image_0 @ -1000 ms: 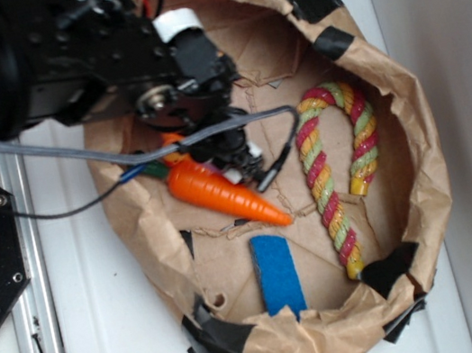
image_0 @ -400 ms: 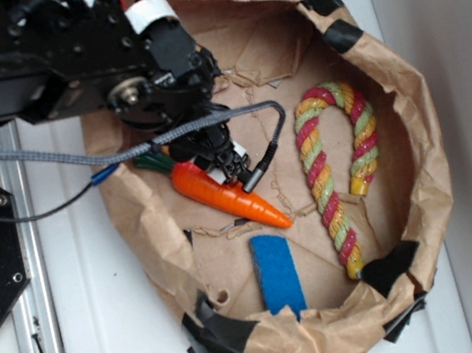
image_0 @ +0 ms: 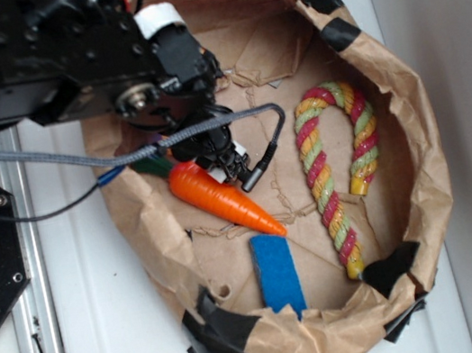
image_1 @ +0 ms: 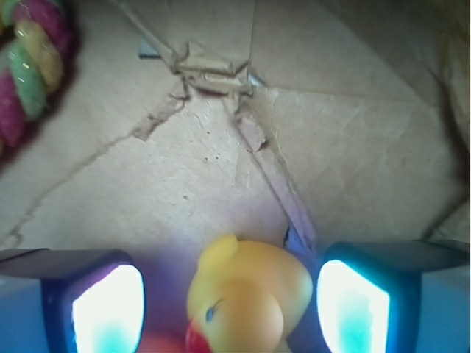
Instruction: Grab the yellow duck.
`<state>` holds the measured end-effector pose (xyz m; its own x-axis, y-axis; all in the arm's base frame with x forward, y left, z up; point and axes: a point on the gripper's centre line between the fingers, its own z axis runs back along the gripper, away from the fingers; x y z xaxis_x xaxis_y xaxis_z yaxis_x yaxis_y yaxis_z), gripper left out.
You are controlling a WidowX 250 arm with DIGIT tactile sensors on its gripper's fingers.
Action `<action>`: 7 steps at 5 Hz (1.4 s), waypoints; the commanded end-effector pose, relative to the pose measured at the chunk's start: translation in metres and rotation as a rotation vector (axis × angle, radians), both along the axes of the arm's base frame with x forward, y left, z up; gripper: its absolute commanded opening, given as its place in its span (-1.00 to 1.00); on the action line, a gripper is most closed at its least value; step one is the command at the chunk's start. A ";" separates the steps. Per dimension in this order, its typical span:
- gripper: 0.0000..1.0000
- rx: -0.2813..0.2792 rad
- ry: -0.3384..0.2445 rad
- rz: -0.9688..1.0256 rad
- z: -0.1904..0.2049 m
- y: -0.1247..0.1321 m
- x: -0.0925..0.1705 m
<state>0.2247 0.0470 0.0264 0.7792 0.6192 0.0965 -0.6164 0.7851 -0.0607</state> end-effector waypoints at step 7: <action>-1.00 0.334 -0.261 -0.293 0.071 -0.006 0.051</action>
